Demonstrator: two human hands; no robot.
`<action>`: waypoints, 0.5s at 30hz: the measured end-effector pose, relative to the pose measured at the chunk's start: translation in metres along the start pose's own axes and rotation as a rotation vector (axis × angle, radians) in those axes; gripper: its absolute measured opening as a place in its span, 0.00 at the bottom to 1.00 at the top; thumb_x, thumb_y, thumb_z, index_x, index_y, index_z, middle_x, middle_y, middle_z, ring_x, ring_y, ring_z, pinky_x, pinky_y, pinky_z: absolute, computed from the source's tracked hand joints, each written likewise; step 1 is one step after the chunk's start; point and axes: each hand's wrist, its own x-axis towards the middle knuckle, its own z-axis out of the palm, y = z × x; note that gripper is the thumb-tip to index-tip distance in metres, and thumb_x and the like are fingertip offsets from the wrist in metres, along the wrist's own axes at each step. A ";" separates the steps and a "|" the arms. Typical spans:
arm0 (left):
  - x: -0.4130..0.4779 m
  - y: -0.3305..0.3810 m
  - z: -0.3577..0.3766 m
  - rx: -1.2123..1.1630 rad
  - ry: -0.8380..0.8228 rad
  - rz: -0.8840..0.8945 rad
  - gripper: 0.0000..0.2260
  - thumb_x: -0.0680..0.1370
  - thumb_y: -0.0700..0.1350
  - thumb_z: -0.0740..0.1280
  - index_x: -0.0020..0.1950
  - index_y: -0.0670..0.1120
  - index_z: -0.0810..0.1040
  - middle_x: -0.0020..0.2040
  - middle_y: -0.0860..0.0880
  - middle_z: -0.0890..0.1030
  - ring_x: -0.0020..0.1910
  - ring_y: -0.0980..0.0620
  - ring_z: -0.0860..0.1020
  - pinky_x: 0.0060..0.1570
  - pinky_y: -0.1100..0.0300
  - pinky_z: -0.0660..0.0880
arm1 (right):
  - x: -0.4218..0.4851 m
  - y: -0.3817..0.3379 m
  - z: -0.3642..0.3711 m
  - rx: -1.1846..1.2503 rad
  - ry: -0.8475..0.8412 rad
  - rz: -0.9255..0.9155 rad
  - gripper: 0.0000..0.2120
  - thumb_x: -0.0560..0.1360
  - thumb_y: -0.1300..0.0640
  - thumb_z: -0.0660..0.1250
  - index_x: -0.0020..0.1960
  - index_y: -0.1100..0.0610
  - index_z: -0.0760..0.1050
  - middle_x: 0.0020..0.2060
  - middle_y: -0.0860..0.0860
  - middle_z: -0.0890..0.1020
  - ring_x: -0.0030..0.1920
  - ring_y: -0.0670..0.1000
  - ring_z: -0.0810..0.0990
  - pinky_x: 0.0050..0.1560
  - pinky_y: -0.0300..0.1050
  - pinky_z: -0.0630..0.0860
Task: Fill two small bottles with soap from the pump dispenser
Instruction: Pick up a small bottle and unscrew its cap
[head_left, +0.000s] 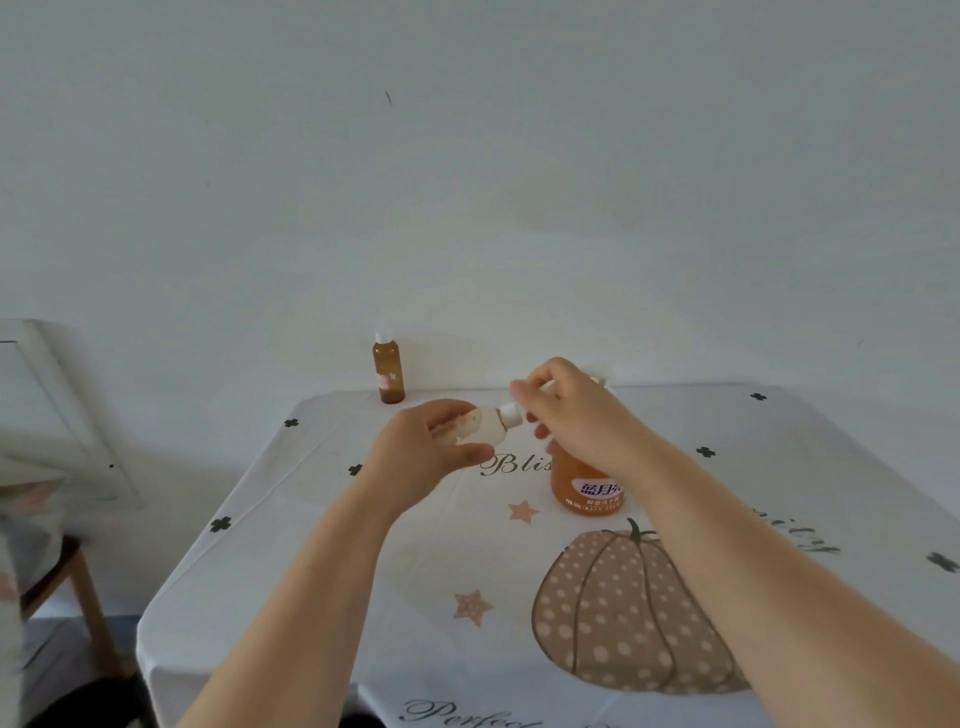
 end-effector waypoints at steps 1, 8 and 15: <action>0.000 0.003 0.002 0.012 0.034 0.028 0.16 0.71 0.48 0.78 0.55 0.57 0.77 0.48 0.64 0.78 0.48 0.65 0.76 0.45 0.70 0.69 | 0.000 -0.001 -0.002 -0.024 0.015 0.033 0.19 0.82 0.38 0.57 0.52 0.53 0.74 0.40 0.48 0.83 0.39 0.53 0.83 0.47 0.50 0.79; 0.001 0.010 0.004 0.070 0.071 0.103 0.21 0.71 0.48 0.78 0.63 0.53 0.79 0.52 0.60 0.78 0.53 0.59 0.76 0.46 0.73 0.67 | -0.005 0.006 -0.009 -0.009 -0.087 -0.043 0.09 0.83 0.48 0.63 0.55 0.53 0.75 0.45 0.49 0.83 0.43 0.48 0.83 0.51 0.46 0.80; -0.003 0.011 0.014 0.000 0.064 0.094 0.19 0.72 0.47 0.78 0.62 0.53 0.79 0.51 0.60 0.79 0.50 0.62 0.78 0.44 0.71 0.69 | -0.006 0.006 -0.011 0.019 0.009 0.044 0.20 0.81 0.38 0.60 0.50 0.54 0.76 0.37 0.49 0.83 0.33 0.46 0.79 0.41 0.43 0.77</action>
